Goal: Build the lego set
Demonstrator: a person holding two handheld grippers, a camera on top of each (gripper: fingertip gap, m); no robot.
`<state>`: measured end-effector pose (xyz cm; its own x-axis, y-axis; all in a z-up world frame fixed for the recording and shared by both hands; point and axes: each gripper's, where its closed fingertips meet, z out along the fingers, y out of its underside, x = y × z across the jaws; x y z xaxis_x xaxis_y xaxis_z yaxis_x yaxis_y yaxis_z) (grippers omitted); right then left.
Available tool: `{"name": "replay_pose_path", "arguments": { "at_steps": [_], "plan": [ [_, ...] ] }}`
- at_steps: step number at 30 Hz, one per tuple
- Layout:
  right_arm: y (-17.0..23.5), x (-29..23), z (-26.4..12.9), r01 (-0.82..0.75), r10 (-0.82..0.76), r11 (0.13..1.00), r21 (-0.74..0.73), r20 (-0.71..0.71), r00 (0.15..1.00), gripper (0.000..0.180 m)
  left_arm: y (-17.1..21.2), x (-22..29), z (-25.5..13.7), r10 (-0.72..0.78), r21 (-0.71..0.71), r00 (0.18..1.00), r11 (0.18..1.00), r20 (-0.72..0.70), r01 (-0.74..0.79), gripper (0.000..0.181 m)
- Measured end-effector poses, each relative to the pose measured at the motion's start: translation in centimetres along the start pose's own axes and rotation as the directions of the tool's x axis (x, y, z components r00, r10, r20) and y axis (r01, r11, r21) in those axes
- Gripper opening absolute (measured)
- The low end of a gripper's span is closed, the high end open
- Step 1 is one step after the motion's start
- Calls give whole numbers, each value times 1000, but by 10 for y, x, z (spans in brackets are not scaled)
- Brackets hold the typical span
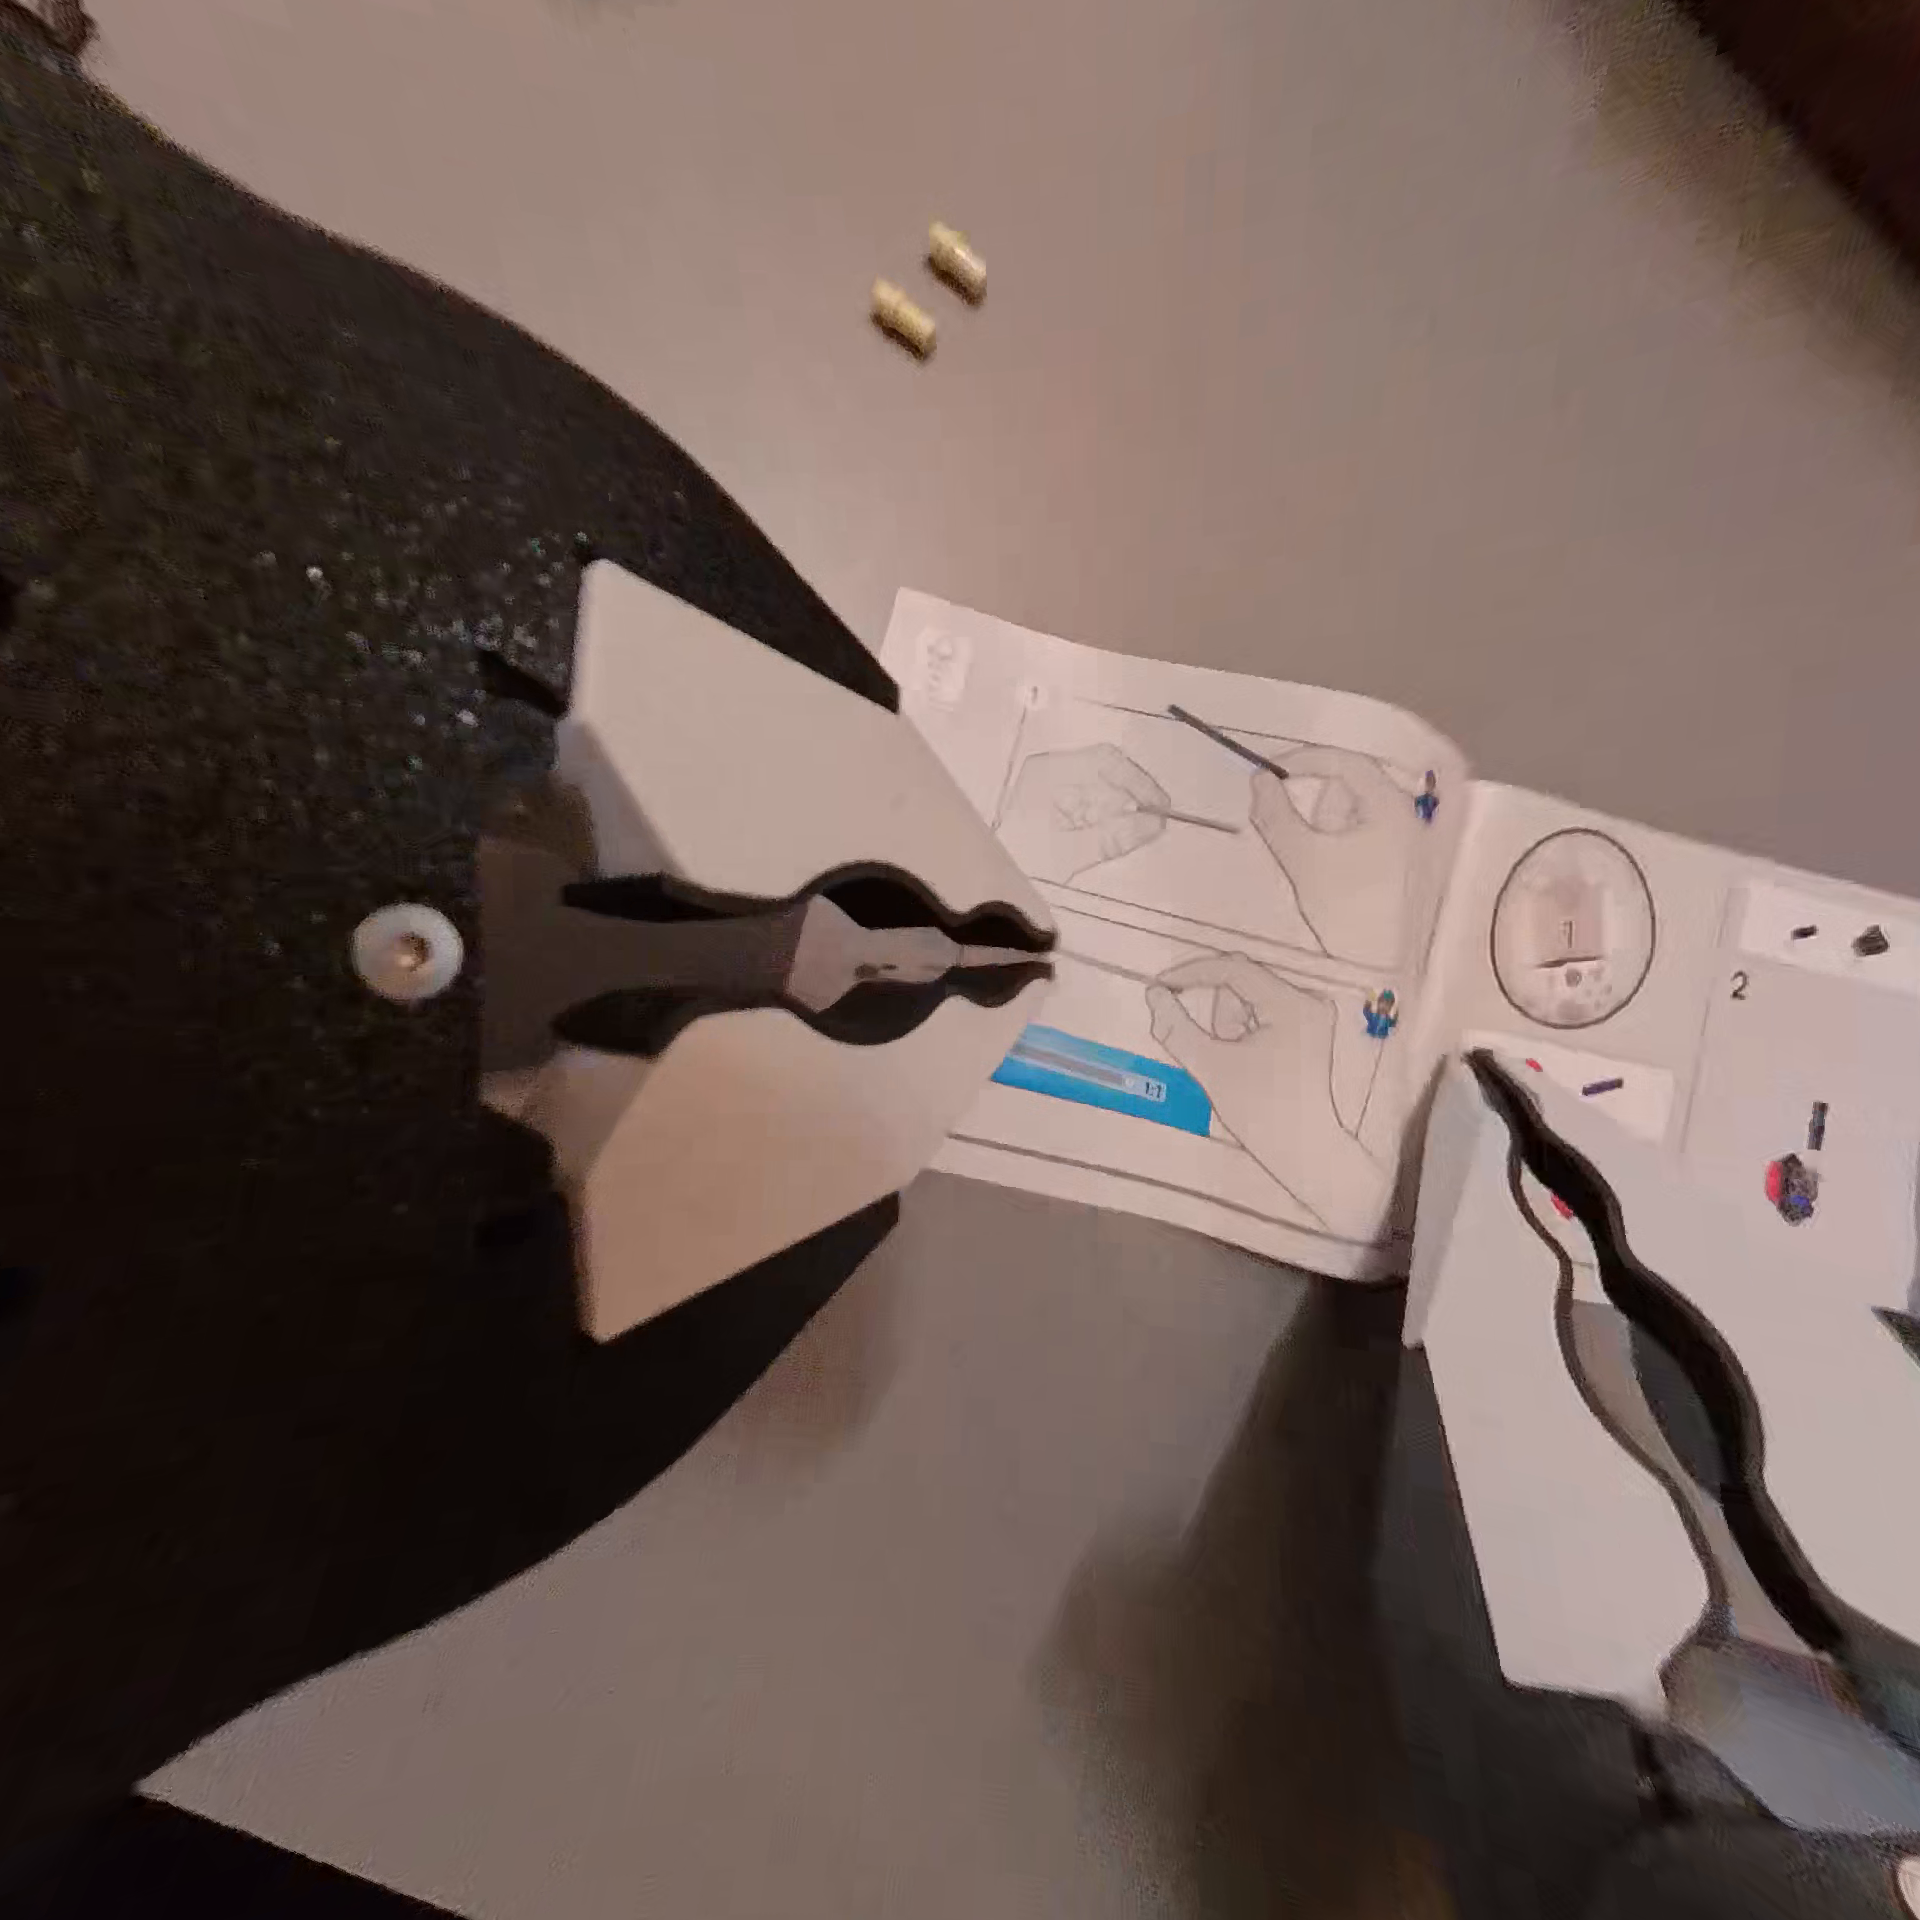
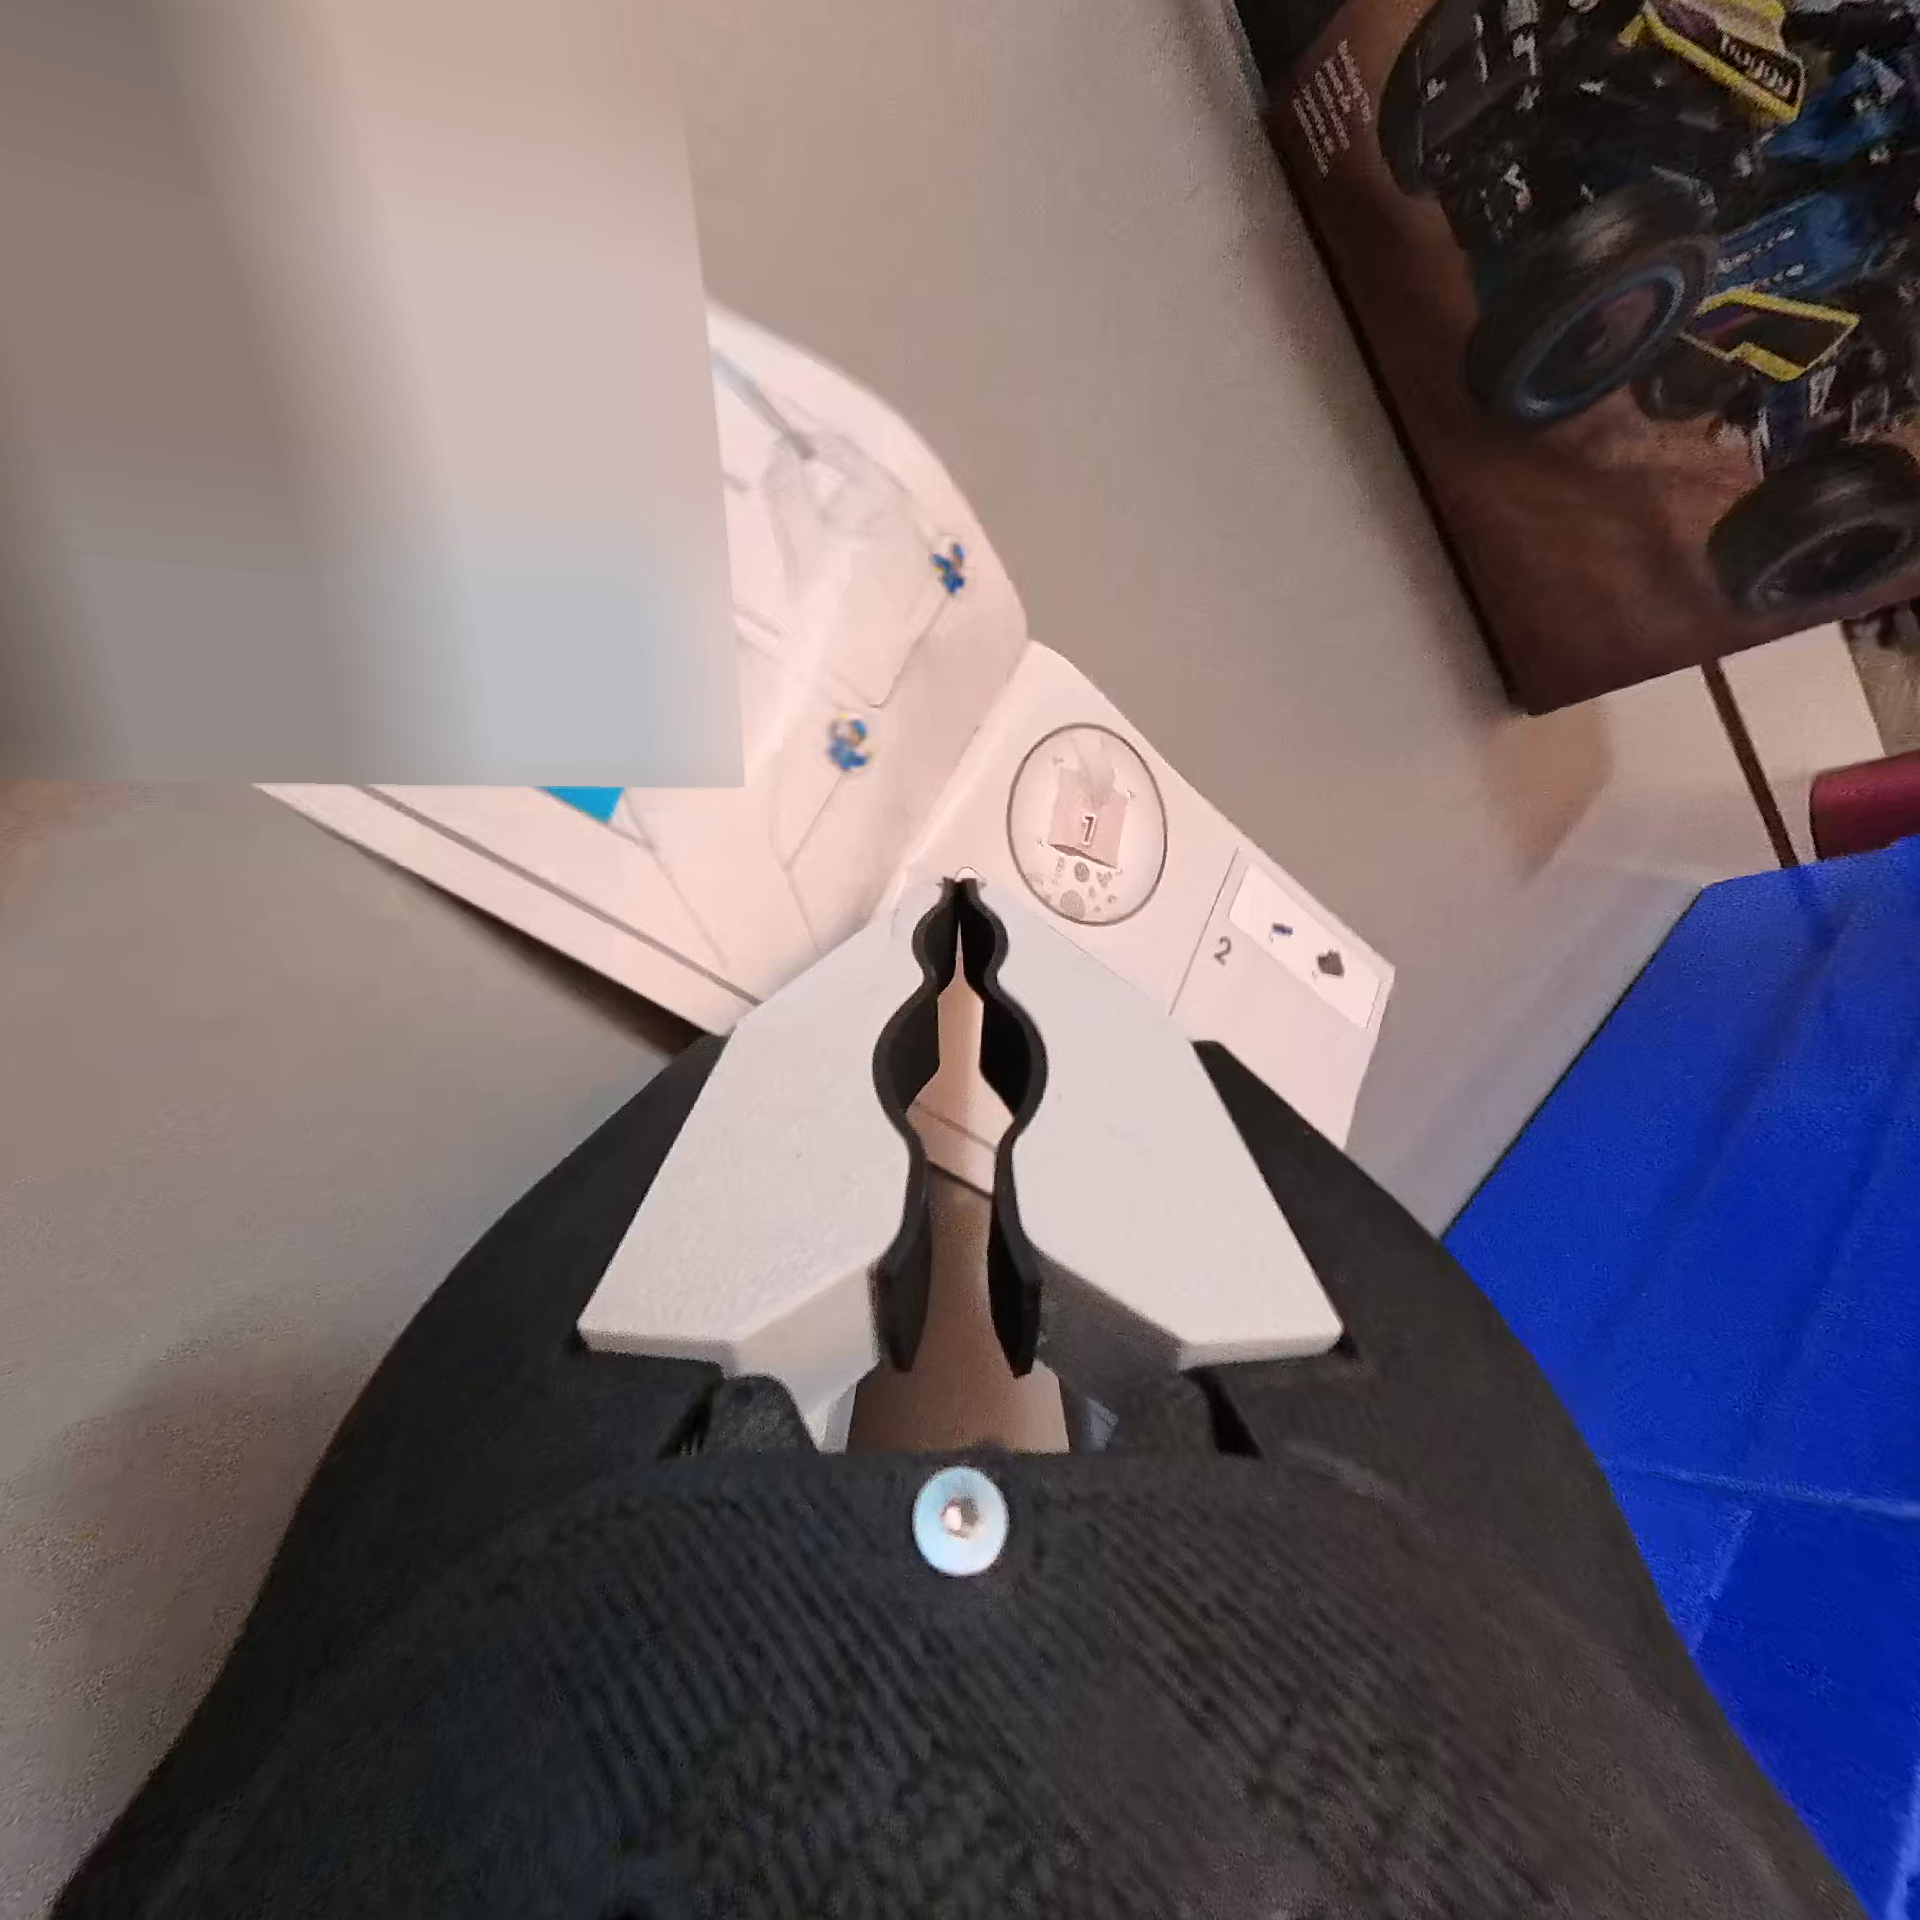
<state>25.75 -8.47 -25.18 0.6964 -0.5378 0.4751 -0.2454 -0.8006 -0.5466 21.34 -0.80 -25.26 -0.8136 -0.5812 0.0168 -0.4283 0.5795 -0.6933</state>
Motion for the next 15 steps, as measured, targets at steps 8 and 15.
{"name": "replay_pose_path", "arguments": {
  "at_steps": [8, 15],
  "plan": [
    [-7, -3, -37, -79, 46, 974, 214, 152, 987, 0, 13, -4, -9, 18, -9, 995, 1000, -95, -19, 0],
    [28, 2, -21, -41, 36, 996, 83, 56, 998, 0, 13, -22, -10, 28, -7, 999, 1000, -45, -28, 0]
  ]
}}
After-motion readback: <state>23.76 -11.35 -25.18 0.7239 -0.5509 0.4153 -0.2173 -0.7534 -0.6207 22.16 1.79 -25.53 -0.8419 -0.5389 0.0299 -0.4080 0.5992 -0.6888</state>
